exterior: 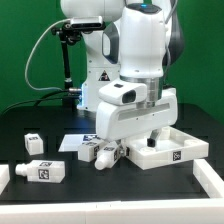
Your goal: Assemble one leg
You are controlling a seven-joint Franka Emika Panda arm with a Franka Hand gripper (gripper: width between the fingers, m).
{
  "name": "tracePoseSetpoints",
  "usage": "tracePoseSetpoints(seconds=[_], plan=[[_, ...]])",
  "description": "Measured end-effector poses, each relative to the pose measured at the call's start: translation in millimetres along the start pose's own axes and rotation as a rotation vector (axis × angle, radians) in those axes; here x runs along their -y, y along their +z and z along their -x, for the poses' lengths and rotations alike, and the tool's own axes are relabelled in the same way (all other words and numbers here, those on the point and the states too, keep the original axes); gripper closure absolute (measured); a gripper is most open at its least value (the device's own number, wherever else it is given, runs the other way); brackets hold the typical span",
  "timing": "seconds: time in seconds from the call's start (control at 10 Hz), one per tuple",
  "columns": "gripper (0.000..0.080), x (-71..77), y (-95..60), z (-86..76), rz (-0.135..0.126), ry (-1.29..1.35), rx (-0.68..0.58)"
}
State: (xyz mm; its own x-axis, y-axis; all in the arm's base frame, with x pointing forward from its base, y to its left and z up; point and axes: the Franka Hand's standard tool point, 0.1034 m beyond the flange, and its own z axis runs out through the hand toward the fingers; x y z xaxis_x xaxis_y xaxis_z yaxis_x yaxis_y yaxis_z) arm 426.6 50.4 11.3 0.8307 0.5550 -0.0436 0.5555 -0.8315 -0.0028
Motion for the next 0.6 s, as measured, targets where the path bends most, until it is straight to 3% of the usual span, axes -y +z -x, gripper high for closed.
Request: tracePoseSetpoints(seconds=[0.3, 0.5, 0.6], plan=[[0.015, 3.3, 3.4, -4.9, 0.006, -0.006, -0.021], [0.0409, 3.2, 3.5, -4.8, 0.006, -0.006, -0.021], [0.0409, 3.2, 3.5, -4.8, 0.006, -0.006, -0.021]])
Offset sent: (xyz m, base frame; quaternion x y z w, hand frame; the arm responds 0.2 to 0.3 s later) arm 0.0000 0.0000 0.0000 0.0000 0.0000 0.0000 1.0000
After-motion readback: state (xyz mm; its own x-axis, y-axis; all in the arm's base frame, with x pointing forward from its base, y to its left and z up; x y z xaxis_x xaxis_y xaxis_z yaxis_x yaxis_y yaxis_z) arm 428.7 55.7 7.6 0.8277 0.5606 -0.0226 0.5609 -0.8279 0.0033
